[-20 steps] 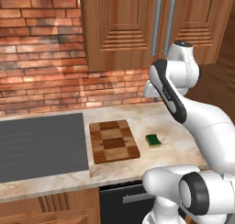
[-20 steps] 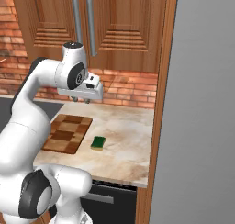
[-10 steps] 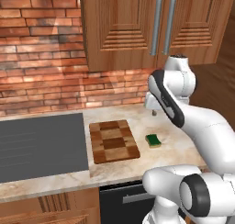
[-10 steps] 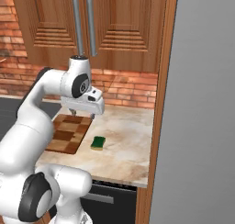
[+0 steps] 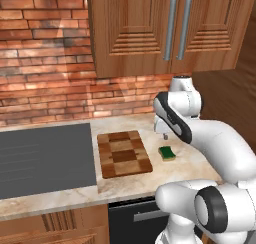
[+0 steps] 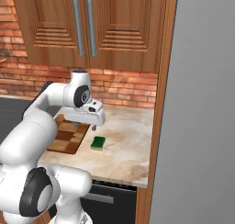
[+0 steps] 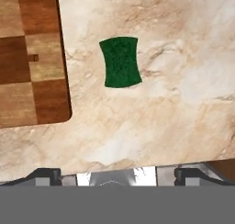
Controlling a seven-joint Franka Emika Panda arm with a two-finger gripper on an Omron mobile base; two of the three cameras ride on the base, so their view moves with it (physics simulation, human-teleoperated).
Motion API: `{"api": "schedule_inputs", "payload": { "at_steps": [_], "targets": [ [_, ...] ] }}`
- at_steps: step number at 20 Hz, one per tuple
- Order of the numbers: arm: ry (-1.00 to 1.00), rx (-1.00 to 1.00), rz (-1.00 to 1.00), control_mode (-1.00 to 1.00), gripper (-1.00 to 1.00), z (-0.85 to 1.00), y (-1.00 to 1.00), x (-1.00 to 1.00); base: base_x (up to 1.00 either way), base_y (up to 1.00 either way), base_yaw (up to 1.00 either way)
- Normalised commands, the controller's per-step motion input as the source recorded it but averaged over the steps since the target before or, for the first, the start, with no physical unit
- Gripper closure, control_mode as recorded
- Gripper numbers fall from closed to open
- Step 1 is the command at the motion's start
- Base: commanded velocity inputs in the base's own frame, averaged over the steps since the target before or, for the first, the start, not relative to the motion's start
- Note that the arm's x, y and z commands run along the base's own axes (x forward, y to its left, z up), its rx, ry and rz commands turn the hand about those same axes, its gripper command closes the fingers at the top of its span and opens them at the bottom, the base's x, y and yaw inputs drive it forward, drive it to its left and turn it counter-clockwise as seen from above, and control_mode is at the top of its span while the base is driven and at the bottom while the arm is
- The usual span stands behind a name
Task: Pick up the sponge from the counter and clean the cutting board by briefly scrubbing or pressing down on the cutting board. Once finished, release the sponge.
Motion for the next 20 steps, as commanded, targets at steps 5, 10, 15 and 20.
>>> {"api": "schedule_inputs", "payload": {
  "at_steps": [5,10,15,20],
  "targets": [
    [0.05,-0.05,0.01,-1.0,-1.0,-0.5,0.0,0.02,0.0,0.0,0.0],
    [0.06,0.0,0.0,-1.0,-1.0,-0.44,-0.02,0.1,0.0,0.0,0.0],
    [0.02,0.0,0.0,-1.0,-1.0,-0.35,0.0,0.22,0.0,0.0,0.0],
    [0.0,0.01,0.02,-1.0,-1.0,-0.2,-0.08,0.29,0.0,0.0,0.0]
  ]
}}
